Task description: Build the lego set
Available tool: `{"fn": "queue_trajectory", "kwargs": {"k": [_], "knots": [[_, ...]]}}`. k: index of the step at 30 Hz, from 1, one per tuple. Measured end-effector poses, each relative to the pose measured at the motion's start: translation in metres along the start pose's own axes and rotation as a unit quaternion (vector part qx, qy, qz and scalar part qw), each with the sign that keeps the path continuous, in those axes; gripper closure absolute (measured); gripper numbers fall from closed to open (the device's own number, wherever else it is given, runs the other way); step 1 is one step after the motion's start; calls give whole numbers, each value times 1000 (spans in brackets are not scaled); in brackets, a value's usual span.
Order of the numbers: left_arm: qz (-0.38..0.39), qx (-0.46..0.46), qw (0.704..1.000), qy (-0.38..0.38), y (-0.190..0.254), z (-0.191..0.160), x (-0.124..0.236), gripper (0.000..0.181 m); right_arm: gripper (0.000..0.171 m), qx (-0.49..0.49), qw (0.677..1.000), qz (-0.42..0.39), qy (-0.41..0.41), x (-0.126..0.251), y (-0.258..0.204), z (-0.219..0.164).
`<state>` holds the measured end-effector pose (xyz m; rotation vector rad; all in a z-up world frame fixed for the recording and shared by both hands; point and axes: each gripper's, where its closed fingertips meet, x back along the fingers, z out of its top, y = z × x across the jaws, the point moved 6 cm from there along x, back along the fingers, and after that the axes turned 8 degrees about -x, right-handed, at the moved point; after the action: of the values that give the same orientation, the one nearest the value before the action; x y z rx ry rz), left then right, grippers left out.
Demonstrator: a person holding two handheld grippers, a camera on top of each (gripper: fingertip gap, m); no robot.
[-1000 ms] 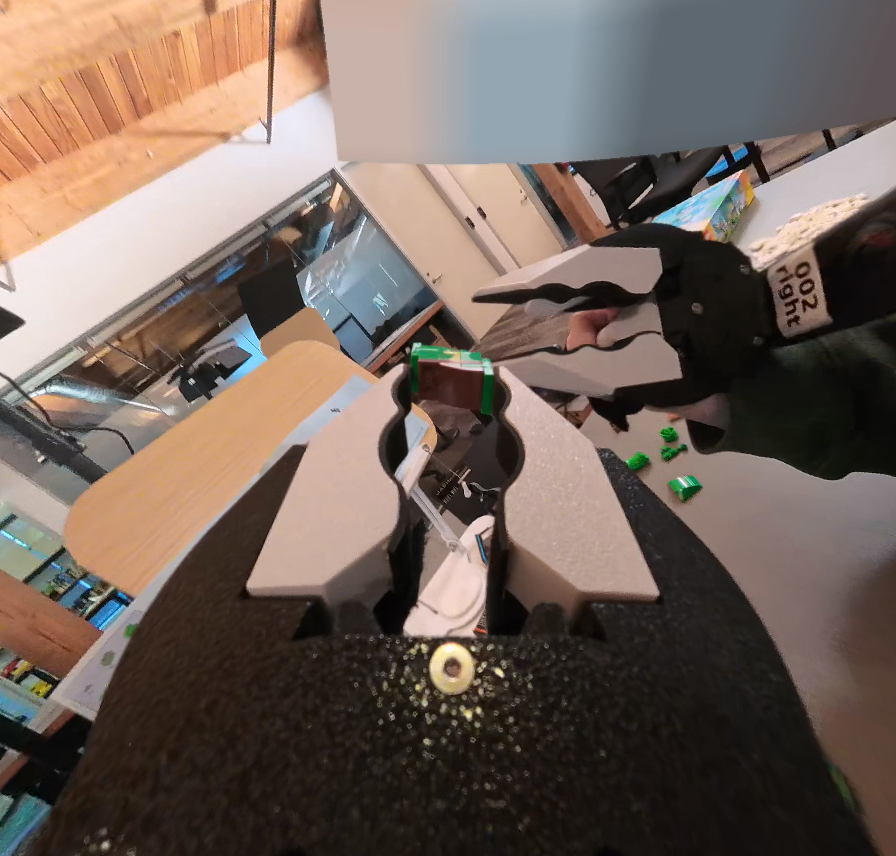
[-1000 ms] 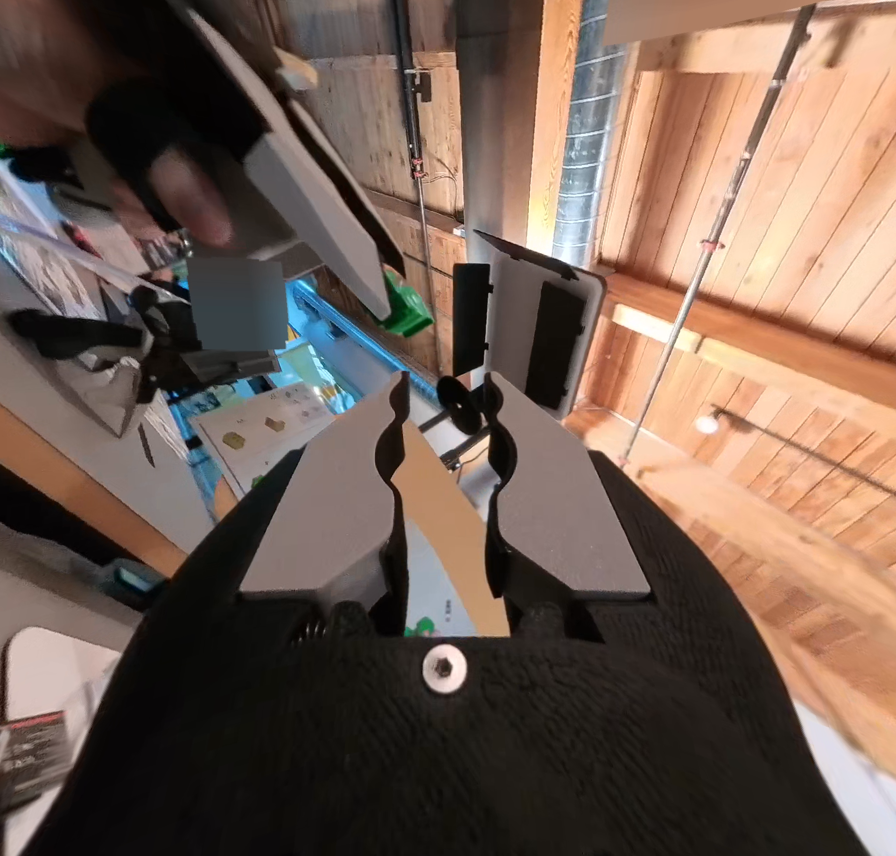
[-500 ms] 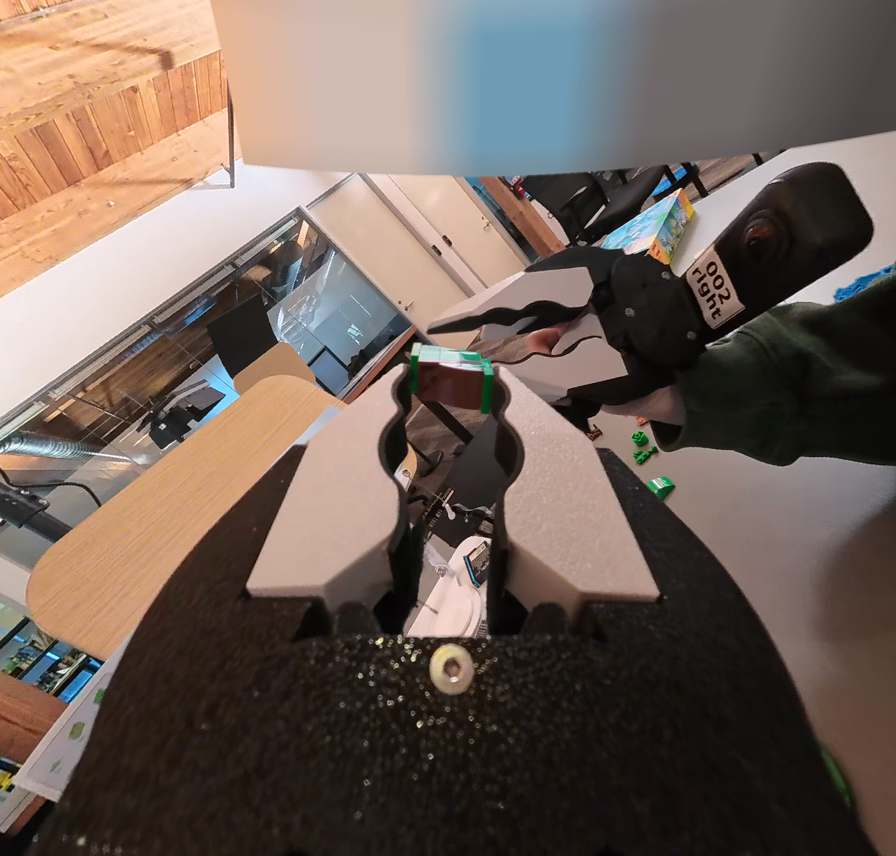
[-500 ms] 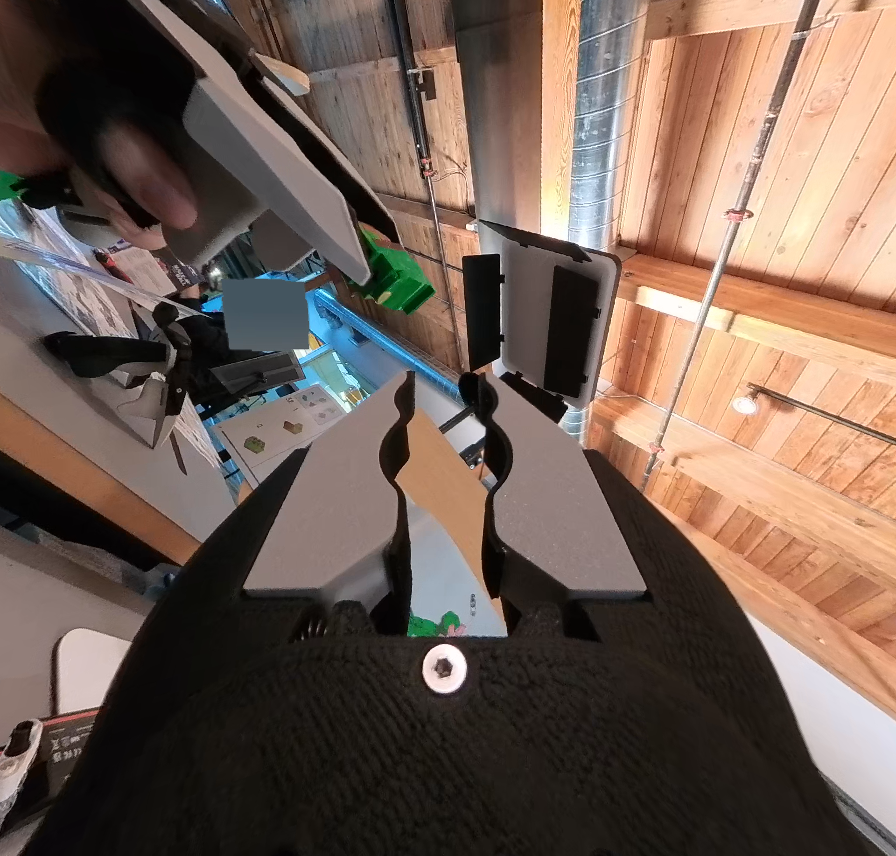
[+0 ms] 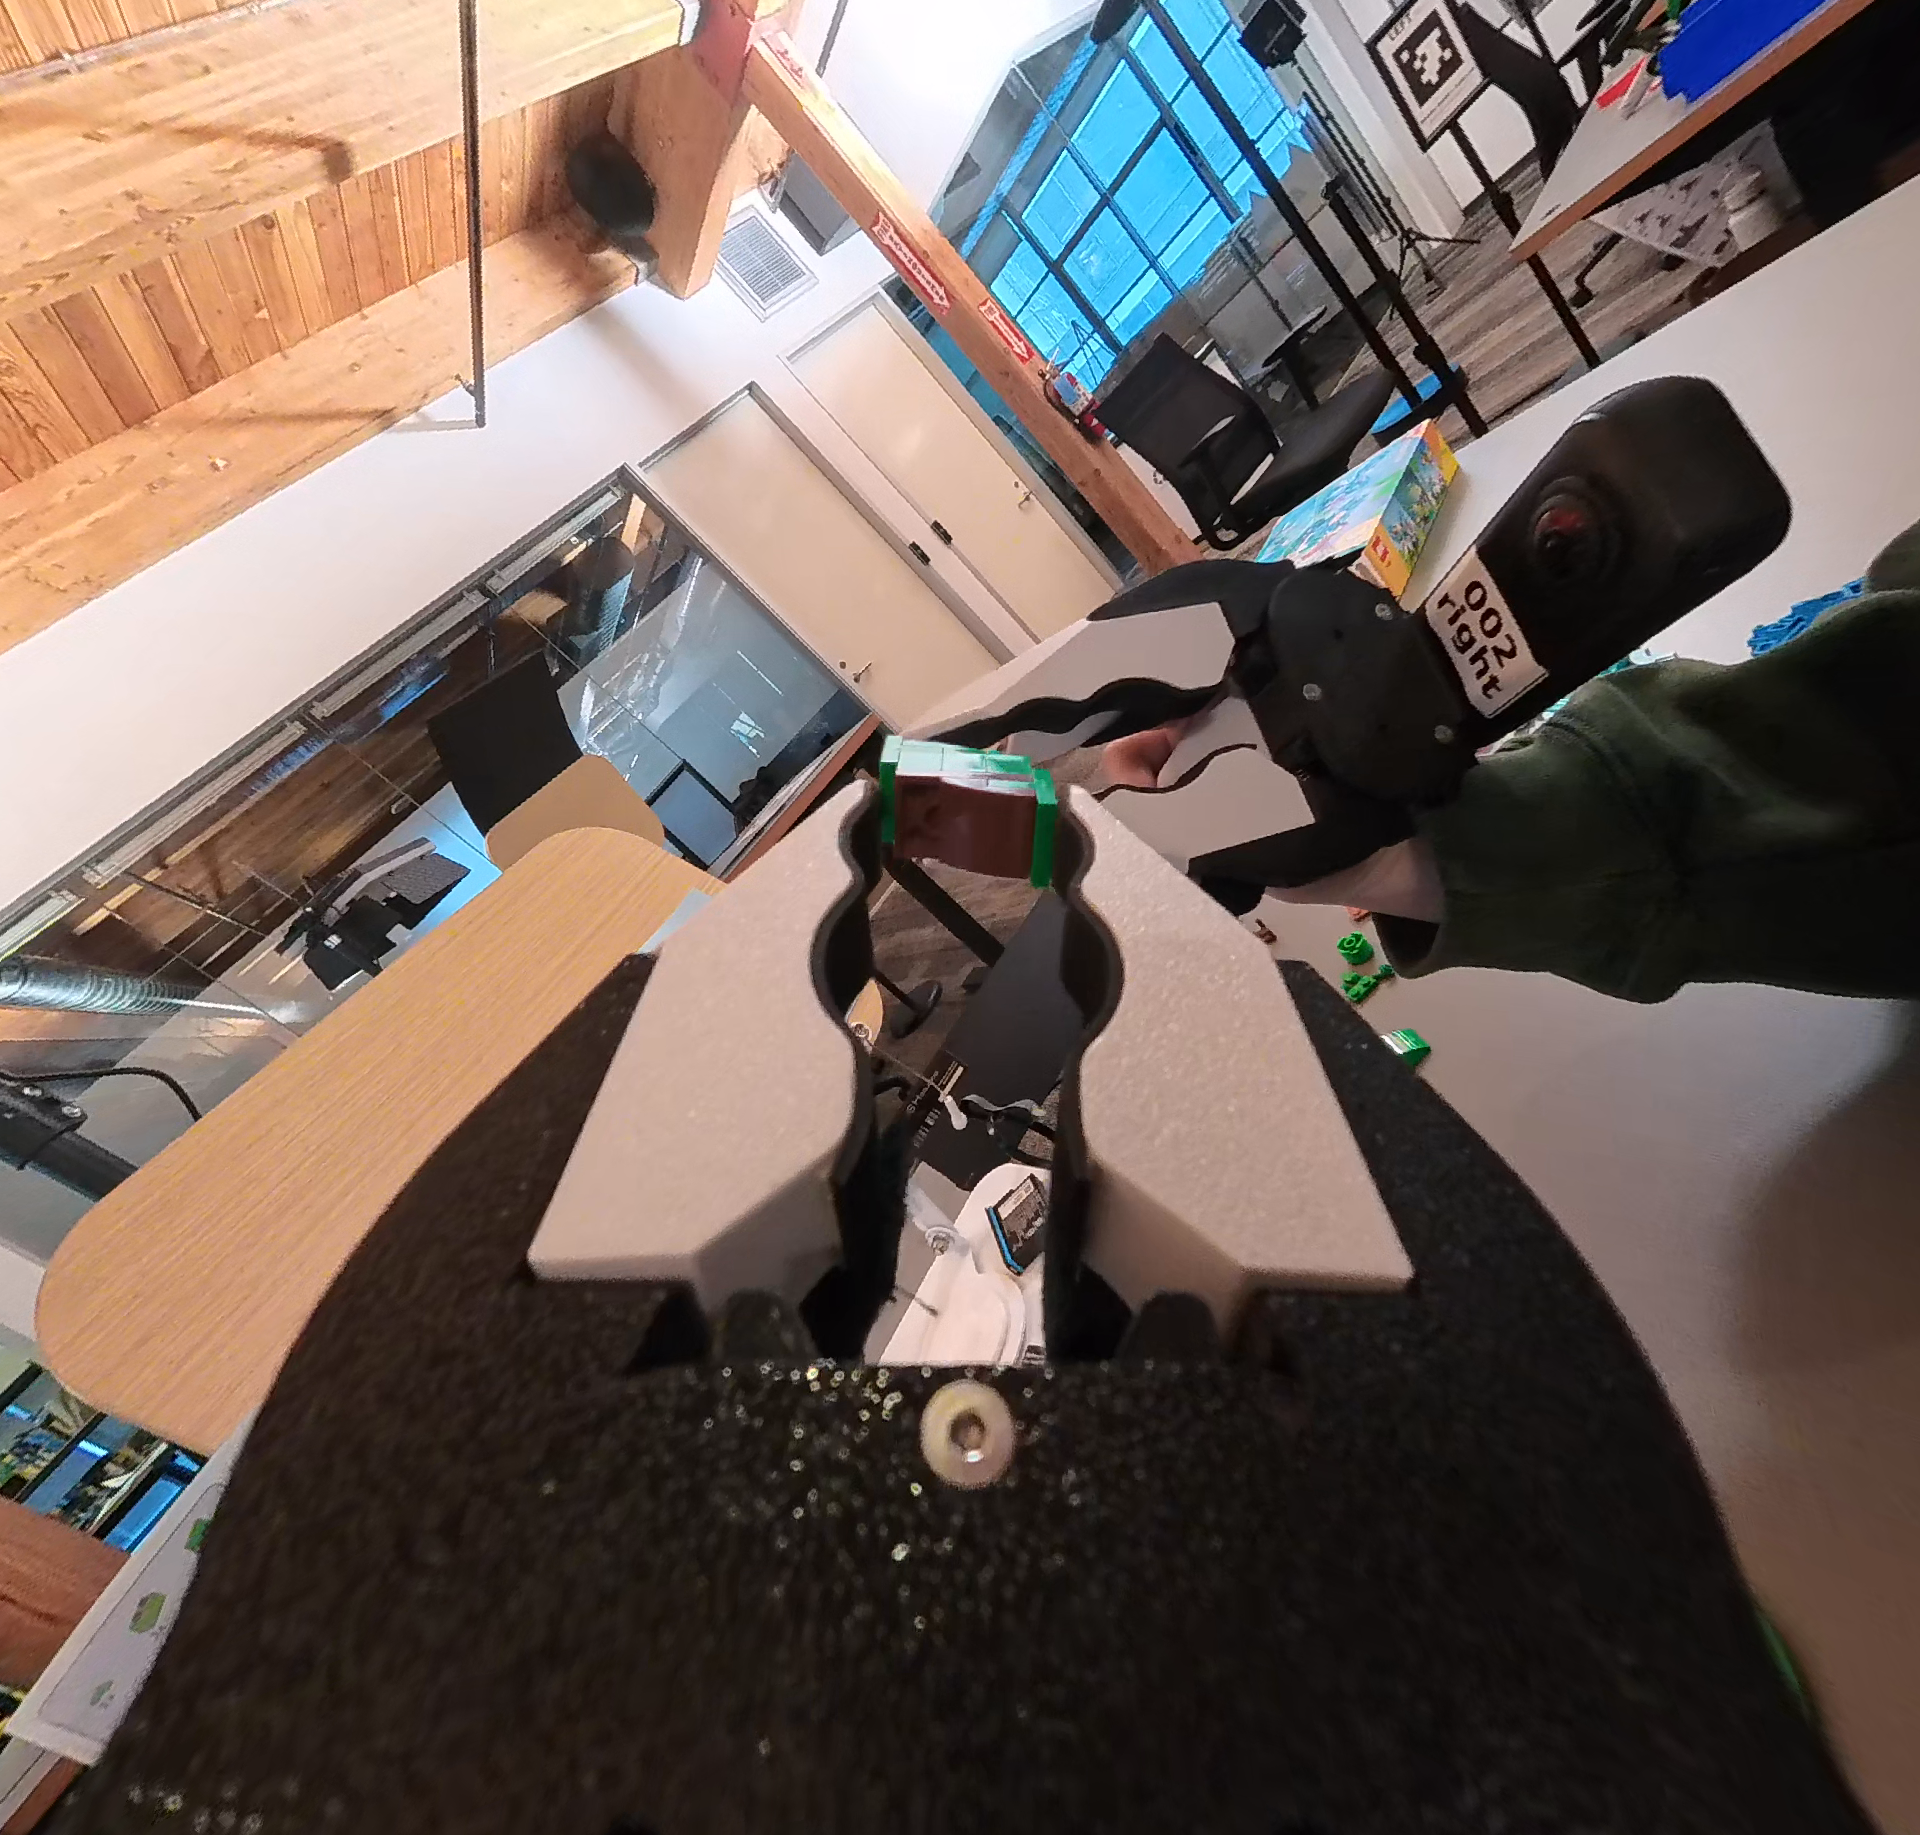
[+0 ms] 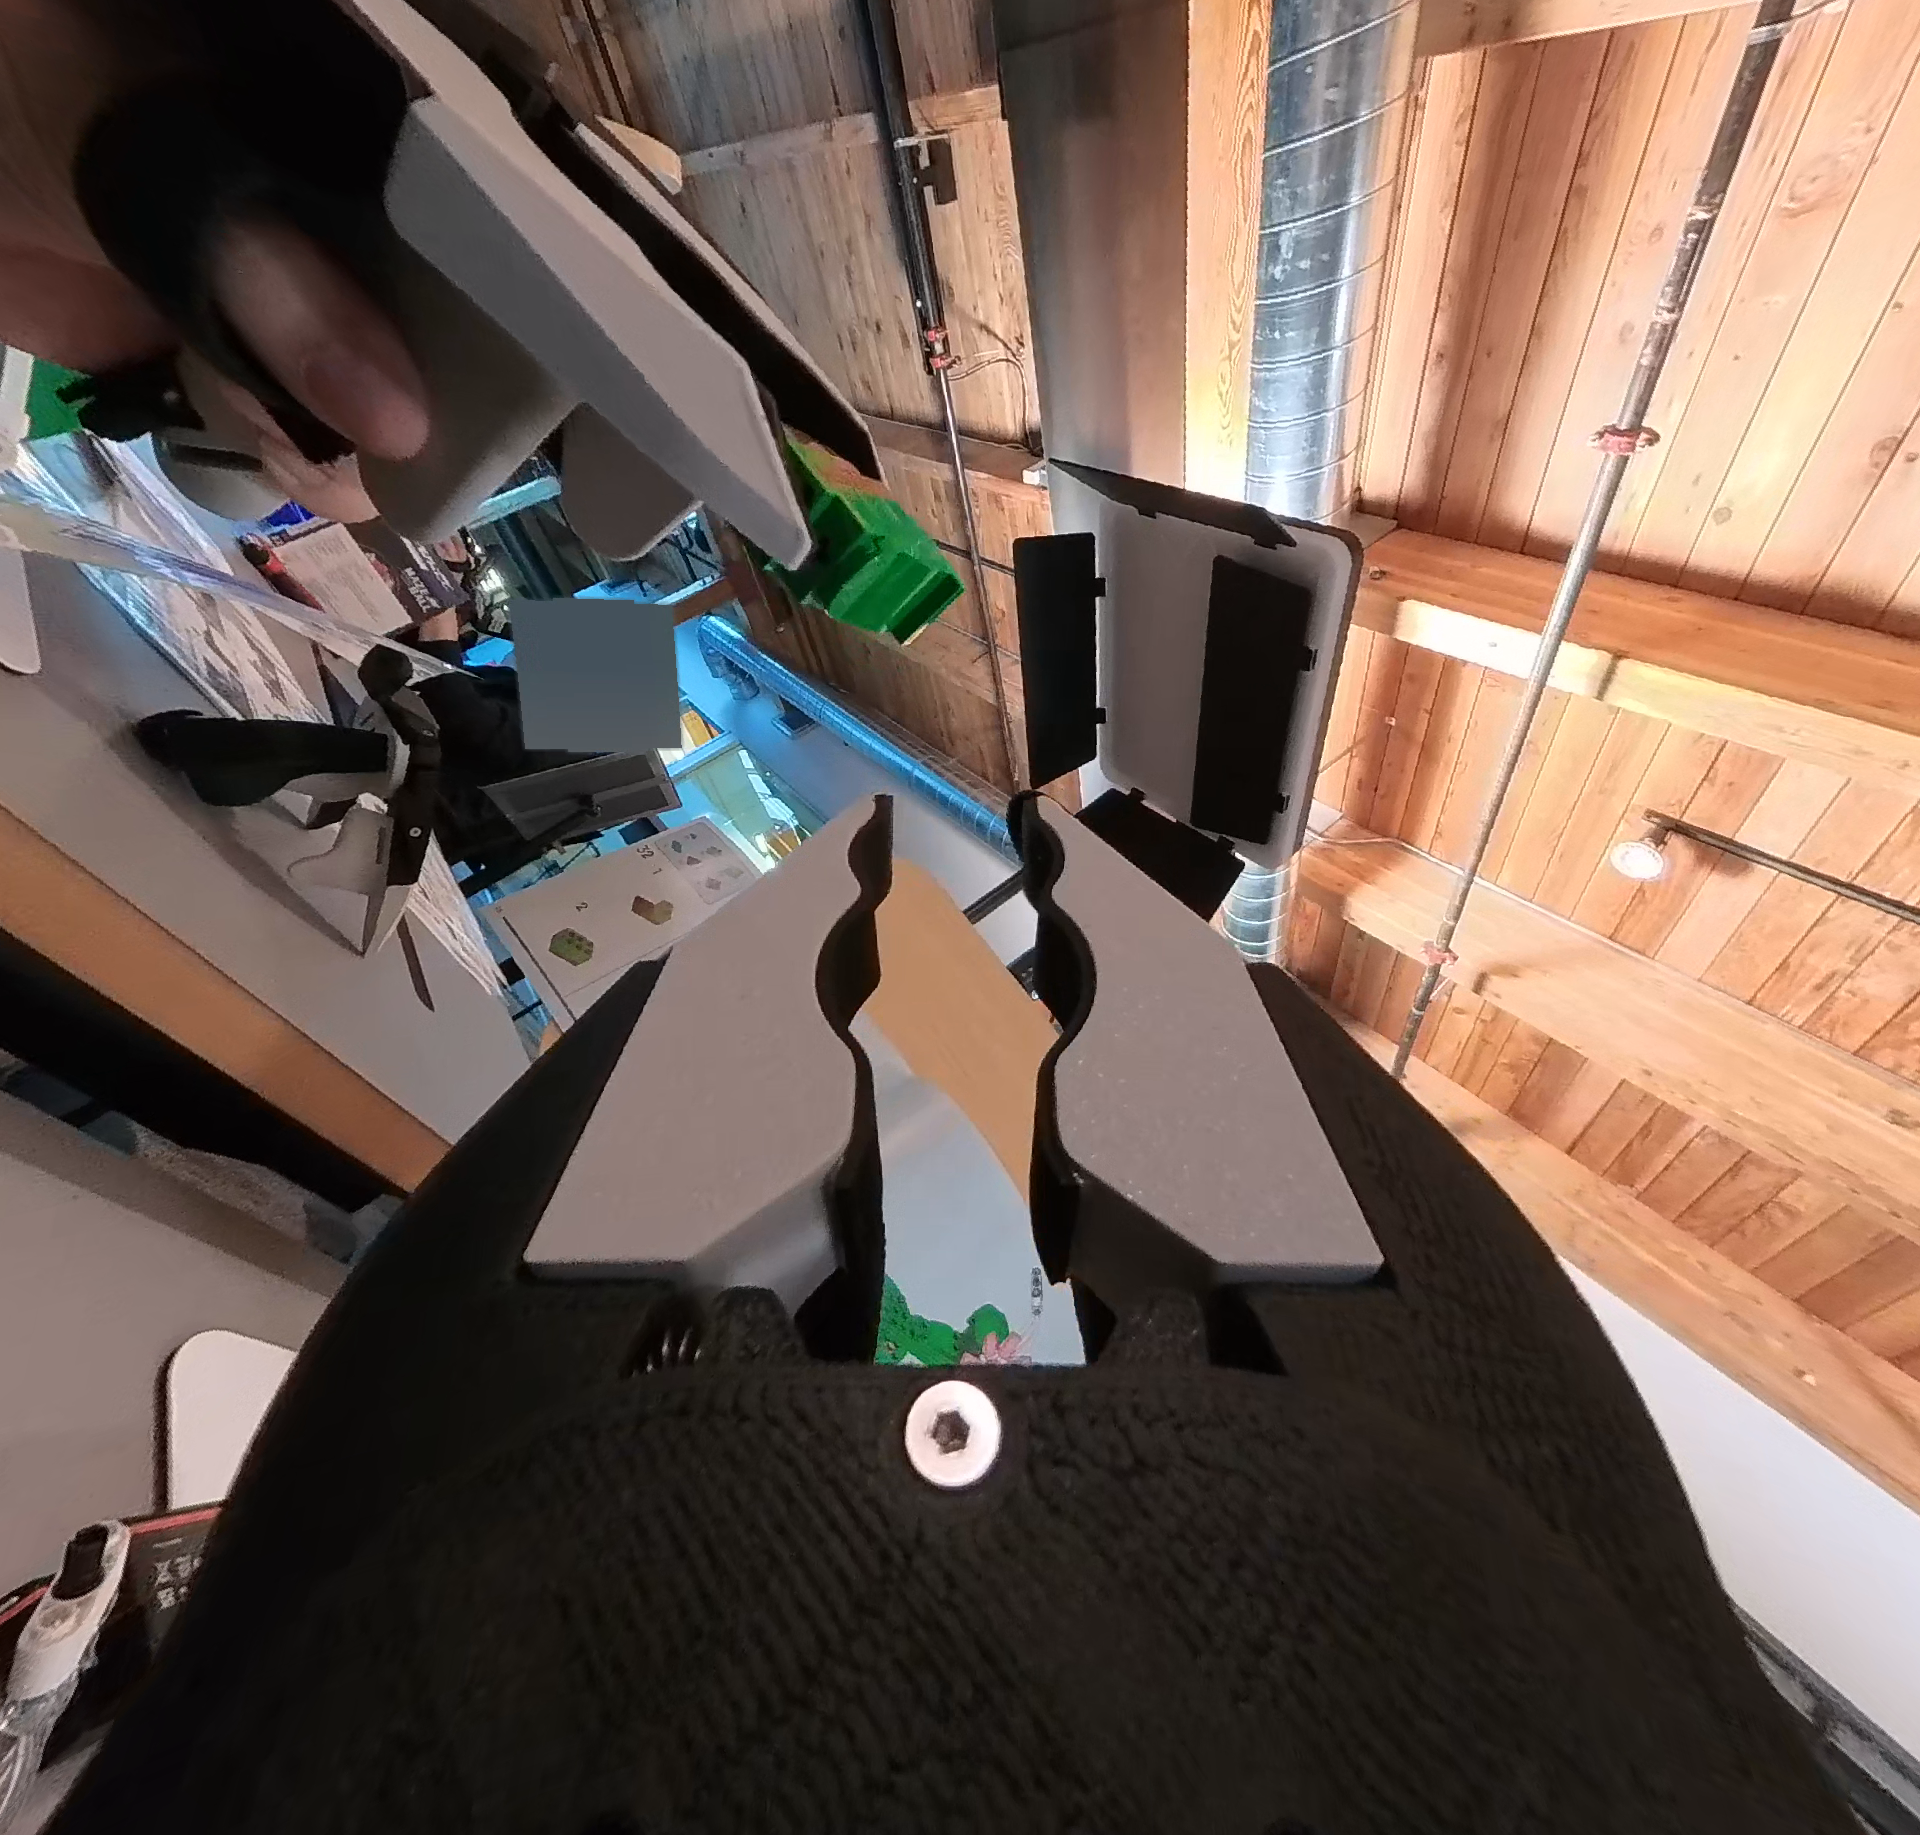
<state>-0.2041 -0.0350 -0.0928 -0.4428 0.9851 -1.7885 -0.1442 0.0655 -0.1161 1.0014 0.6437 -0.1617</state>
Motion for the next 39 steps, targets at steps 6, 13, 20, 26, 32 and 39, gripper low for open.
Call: {"fn": "queue_trajectory", "kwargs": {"k": [6,13,20,26,32,39], "knots": [[-3,1,1000,0,1,0,0,152,148,-2,1000,3,-2,-1,-1,-1],[-2,-1,1000,-2,0,-1,0,152,149,-7,1000,4,-2,-1,0,-1],[-2,-3,1000,-3,1,0,0,153,149,-9,1000,4,-2,-1,0,-1],[-1,-3,1000,-3,1,0,0,153,149,-10,1000,4,-3,-1,0,-1],[-2,-3,1000,-3,1,0,0,152,149,-10,1000,4,-3,-1,1,-1],[-2,-4,1000,-3,1,0,0,152,149,-12,1000,4,-3,-1,1,-1]]}}
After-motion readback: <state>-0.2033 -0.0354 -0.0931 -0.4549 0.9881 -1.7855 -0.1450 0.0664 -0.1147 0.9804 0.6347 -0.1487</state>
